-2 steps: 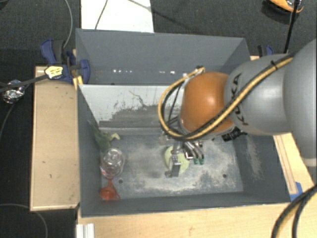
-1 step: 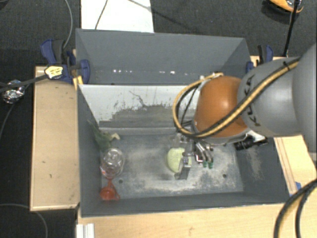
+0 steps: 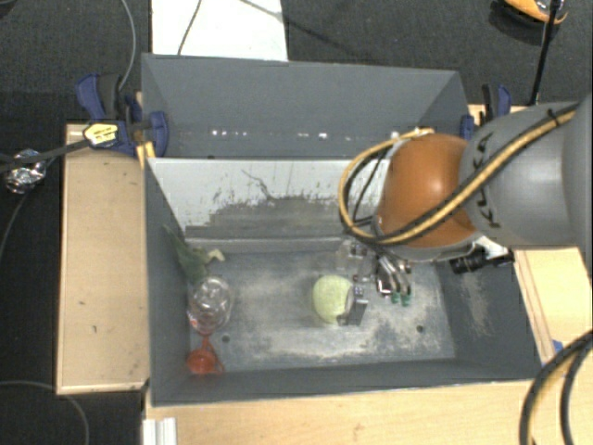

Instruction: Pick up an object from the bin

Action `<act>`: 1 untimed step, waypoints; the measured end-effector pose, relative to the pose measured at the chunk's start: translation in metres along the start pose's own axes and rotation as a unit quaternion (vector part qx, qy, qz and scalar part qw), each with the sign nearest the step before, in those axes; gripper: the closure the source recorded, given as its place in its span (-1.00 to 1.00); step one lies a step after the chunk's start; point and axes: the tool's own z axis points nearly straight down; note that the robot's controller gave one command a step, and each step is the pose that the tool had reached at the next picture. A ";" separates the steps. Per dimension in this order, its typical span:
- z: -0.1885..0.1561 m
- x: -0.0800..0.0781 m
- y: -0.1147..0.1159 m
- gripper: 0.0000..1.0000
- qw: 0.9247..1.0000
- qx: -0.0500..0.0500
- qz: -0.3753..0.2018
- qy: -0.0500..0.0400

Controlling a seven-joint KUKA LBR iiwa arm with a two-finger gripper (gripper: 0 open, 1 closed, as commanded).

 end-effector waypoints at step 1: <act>0.038 0.012 -0.007 -1.00 1.000 0.000 -0.011 0.003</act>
Offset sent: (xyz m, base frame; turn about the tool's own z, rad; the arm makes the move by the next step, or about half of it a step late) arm -0.0141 0.0100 -0.0394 0.0263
